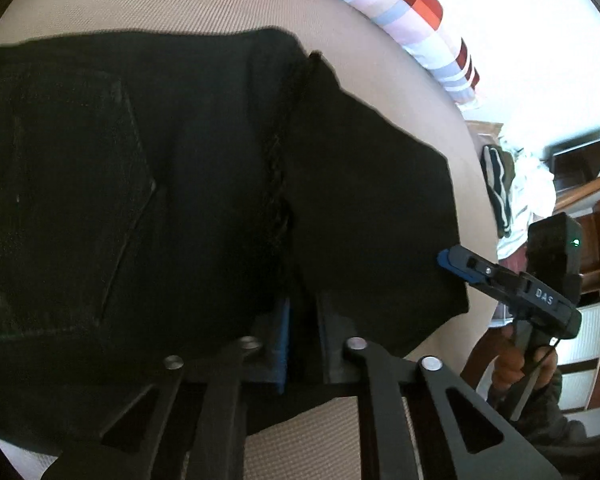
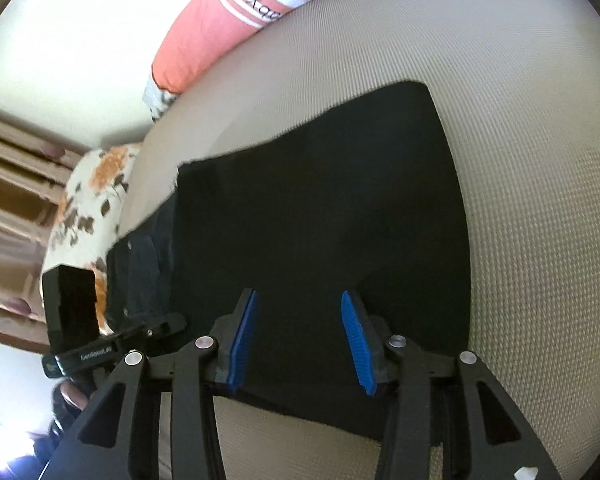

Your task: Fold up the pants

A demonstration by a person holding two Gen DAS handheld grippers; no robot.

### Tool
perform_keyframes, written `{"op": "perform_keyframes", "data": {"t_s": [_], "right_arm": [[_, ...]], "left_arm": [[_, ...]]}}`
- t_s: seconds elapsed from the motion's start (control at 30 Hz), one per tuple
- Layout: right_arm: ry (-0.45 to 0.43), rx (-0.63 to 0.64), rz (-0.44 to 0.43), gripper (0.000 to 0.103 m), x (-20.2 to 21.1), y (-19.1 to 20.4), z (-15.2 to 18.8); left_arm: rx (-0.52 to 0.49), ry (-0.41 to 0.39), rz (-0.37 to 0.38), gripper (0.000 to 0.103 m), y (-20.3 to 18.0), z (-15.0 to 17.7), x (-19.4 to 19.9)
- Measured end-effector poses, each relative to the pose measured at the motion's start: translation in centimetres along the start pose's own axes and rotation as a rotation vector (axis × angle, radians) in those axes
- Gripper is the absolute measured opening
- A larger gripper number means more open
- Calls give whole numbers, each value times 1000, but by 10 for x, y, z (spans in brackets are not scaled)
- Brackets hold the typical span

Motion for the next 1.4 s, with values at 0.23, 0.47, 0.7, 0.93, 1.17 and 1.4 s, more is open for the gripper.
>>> {"op": "perform_keyframes", "data": {"t_s": [0.23,0.47,0.7,0.93,1.17,1.4], "right_arm": [[46,38,32,40,1,1,15],[-80,199,196,42,13,9,-34],[-124,222,314,39,1,-8,-88],[-110,206,329,38,-15,-18,-100],[-112,243,365,39,-16,-15,-97],[-121,243,352,41,-10,-2,-98]], "left_arm": [[-77,-35,-98,9,-7,2,2],[-210,-263,-147,11,-40,-40,28],[-276,-255,-192,12,-48,-88,-7],[-251,-224,-226,12,-28,-103,-35],[-258,-218,-229,13,-29,-102,-31],[-244,-247,-246,46,-20,-93,14]]}}
Point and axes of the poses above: each gripper's, at about its wrist camera, not at the fingertips, and x roughly against the way its jaws point, y to its left, z to its underside, the point moved 7 cm from there along -x, roughly the way its jaws point, and after that the axes turned 7 degrees about -z, right-handed, at the moved point
